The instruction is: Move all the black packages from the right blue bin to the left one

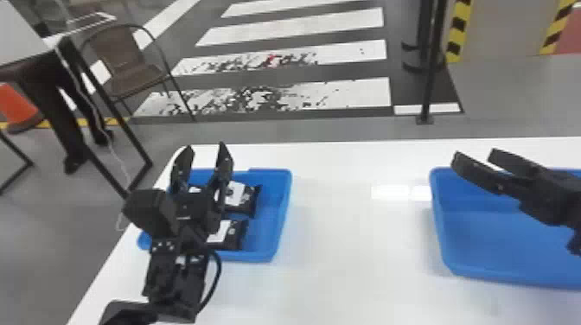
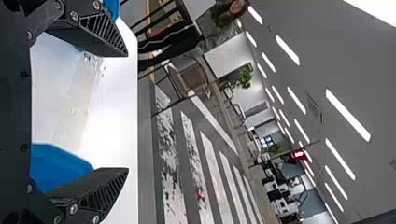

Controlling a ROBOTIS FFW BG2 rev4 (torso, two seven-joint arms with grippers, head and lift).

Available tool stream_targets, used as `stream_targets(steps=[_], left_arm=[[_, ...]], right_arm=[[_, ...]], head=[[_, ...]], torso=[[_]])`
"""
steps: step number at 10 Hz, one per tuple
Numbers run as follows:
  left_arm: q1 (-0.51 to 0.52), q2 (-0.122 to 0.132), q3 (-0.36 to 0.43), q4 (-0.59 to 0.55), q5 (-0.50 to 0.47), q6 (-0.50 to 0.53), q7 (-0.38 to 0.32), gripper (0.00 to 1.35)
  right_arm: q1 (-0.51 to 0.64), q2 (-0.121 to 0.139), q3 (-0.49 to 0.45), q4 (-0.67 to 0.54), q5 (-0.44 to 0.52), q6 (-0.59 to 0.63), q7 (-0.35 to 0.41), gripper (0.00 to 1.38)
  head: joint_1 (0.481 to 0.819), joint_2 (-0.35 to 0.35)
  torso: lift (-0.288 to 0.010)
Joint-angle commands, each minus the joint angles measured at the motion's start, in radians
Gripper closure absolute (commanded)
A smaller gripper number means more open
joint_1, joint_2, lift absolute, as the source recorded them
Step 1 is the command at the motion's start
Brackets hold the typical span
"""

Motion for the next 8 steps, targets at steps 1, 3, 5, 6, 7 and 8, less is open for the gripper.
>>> stream_targets(steps=[1, 3, 5, 6, 7, 8], left_arm=[[0.021, 0.004, -0.061, 0.000, 0.083, -0.141, -0.002, 0.13], [0.053, 0.004, -0.135, -0.005, 0.135, -0.266, -0.012, 0.13], [0.102, -0.006, -0.182, -0.019, 0.111, -0.311, -0.016, 0.13], [0.129, -0.014, -0.182, -0.032, 0.067, -0.286, -0.018, 0.13], [0.159, -0.017, -0.184, -0.069, 0.033, -0.205, -0.018, 0.13], [0.176, -0.020, -0.184, -0.103, -0.017, -0.124, -0.018, 0.13]], right_arm=[[0.060, 0.011, -0.062, -0.066, 0.086, 0.000, -0.009, 0.17], [0.175, 0.037, -0.129, -0.231, 0.193, -0.023, -0.061, 0.17], [0.276, 0.059, -0.135, -0.344, 0.271, -0.130, -0.097, 0.17], [0.310, 0.070, -0.135, -0.358, 0.301, -0.192, -0.098, 0.16], [0.342, 0.079, -0.135, -0.344, 0.297, -0.265, -0.098, 0.16], [0.374, 0.088, -0.135, -0.346, 0.299, -0.292, -0.110, 0.16]], head=[[0.693, 0.227], [0.693, 0.135], [0.693, 0.080], [0.694, 0.058], [0.695, 0.044], [0.695, 0.032]], torso=[[-0.154], [-0.154], [-0.154], [-0.154], [-0.154], [-0.154]])
